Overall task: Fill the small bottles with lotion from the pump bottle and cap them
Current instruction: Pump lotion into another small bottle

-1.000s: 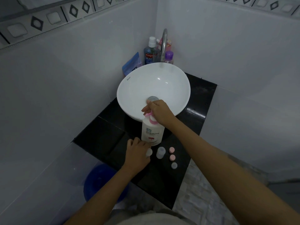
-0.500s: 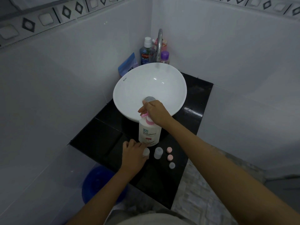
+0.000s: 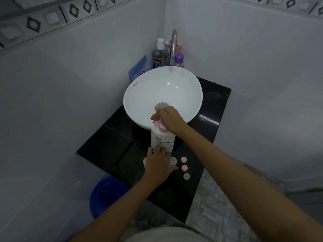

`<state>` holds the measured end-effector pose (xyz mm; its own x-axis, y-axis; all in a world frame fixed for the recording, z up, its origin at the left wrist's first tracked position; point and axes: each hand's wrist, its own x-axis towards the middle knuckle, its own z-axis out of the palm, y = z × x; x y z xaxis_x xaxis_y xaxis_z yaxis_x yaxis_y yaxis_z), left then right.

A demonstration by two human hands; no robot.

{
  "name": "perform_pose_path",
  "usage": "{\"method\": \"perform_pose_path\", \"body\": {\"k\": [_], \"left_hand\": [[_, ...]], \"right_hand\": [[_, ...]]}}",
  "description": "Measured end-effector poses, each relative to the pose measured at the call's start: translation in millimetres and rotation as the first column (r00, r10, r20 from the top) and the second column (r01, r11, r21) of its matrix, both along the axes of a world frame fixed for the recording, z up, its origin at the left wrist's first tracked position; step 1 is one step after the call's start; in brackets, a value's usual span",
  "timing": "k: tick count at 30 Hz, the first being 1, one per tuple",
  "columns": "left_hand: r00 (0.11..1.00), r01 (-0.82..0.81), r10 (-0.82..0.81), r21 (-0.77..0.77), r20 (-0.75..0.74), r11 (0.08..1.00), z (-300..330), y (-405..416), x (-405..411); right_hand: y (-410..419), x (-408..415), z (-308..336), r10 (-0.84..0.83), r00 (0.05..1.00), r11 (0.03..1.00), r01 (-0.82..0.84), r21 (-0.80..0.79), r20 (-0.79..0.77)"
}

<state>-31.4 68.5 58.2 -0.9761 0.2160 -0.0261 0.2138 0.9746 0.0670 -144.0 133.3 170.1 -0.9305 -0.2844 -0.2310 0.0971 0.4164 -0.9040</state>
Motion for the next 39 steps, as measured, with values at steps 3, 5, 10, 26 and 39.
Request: {"method": "perform_pose_path", "body": {"k": [3, 5, 10, 26, 39], "left_hand": [[0.999, 0.015, -0.014, -0.025, 0.031, 1.0, 0.0, 4.1, -2.2], [0.999, 0.008, -0.008, -0.016, 0.04, 1.0, 0.1, 6.2, -2.1], [0.999, -0.035, 0.041, 0.223, -0.025, 0.974, 10.3, 4.7, 6.0], [0.931, -0.23, 0.347, 0.919, 0.113, 0.32, 86.2, -64.8, -5.2], [0.946, -0.071, 0.322, 0.949, -0.033, 0.306, 93.7, -63.2, -5.3]], "right_hand": [[1.7, -0.4, -1.3, 0.035, 0.998, 0.999, -0.033, 0.03, -0.049], [2.6, 0.5, -2.0, 0.064, 0.994, 0.998, -0.062, 0.028, -0.089], [1.9, -1.4, -3.6, 0.021, 0.999, 0.999, -0.022, -0.024, -0.046], [3.5, -1.2, -6.4, 0.029, 0.992, 0.999, -0.032, -0.023, -0.12], [2.4, -2.6, -8.8, 0.032, 0.991, 0.999, -0.03, 0.017, -0.134]]}}
